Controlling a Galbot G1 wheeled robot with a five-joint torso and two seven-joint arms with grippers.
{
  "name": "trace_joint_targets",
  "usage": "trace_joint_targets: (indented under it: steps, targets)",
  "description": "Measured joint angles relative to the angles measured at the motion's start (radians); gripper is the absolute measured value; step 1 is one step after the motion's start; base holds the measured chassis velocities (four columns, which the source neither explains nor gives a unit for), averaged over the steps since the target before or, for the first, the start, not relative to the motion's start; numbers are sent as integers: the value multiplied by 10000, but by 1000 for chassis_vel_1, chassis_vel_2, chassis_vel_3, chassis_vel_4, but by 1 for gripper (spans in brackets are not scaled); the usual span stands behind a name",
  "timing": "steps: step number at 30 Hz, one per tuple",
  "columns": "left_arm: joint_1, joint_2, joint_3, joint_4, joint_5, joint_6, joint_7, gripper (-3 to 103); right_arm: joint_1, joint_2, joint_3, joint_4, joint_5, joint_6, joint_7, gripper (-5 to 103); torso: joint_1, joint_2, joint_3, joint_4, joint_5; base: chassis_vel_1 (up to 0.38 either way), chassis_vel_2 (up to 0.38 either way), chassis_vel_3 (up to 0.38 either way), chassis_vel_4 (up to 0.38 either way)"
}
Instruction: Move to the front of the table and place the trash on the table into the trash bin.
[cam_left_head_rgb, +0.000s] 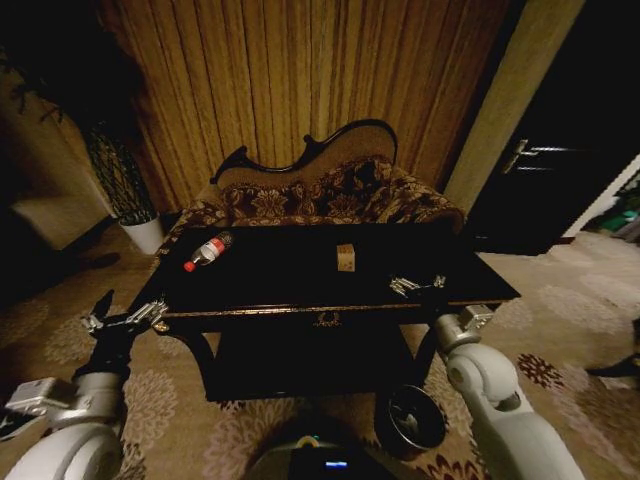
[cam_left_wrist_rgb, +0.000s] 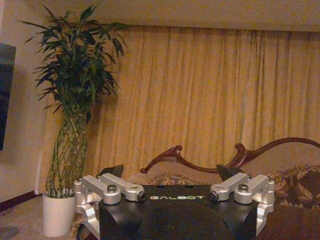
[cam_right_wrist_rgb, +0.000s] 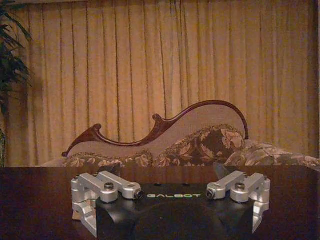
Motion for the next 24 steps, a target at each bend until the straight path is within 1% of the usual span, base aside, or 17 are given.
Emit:
trace_joint_targets:
  steps: [4, 6, 7, 9, 10, 12, 13, 16, 17, 19, 20, 24]
  targets:
    - [9, -16, 0, 0, 3, -1, 0, 100, -2, -120, -60, 54, 130, -60, 9, 100, -1, 1, -1, 0, 0, 0, 0, 0, 0]
    - [14, -20, 0, 0, 5, -1, 0, 100, 3, -283, -132, 119, 519, -217, 9, 100, -3, 2, -2, 0, 0, 0, 0, 0, 0]
    - [14, -20, 0, 0, 5, -1, 0, 100, 3, -283, -132, 119, 519, -217, 9, 100, -3, 2, -2, 0, 0, 0, 0, 0, 0]
    - [22, -43, -2, 0, 9, -3, 0, 100, 83, -531, -264, 97, 1049, -384, 6, 100, -4, 2, -3, -1, 0, 0, 0, 0, 0]
    - [22, -43, -2, 0, 9, -3, 0, 100, 83, -531, -264, 97, 1049, -384, 6, 100, -4, 2, -3, -1, 0, 0, 0, 0, 0]
    - [22, -110, -1, 0, 12, -3, 0, 100, 263, -832, -385, -38, 1653, -539, -21, 100, -2, 1, -2, 0, 3, 0, 0, 0, 0]
    - [22, -110, -1, 0, 12, -3, 0, 100, 263, -832, -385, -38, 1653, -539, -21, 100, -2, 1, -2, 0, 3, 0, 0, 0, 0]
    - [39, -198, 29, 0, 84, -3, 26, 100, 740, -1437, -532, -193, 2693, -997, -285, 100, -3, 1, -1, 0, 0, 0, 0, 0, 0]
    - [39, -198, 29, 0, 84, -3, 26, 100, 740, -1437, -532, -193, 2693, -997, -285, 100, -3, 1, -1, 0, 0, 0, 0, 0, 0]
    - [58, -216, 41, 0, 135, -3, 28, 100, 1114, -1795, -767, -376, 3151, -1235, -352, 100, -3, 2, -2, 0, 0, 0, 0, 0, 0]
    - [58, -216, 41, 0, 135, -3, 28, 100, 1114, -1795, -767, -376, 3151, -1235, -352, 100, -3, 2, -2, 0, 0, 0, 0, 0, 0]
    - [125, -233, 53, 0, 154, -3, 33, 100, 2206, -2482, -1789, -924, 4295, -1696, -384, 100, -2, 1, 0, 0, 1, 0, 0, 0, 0]
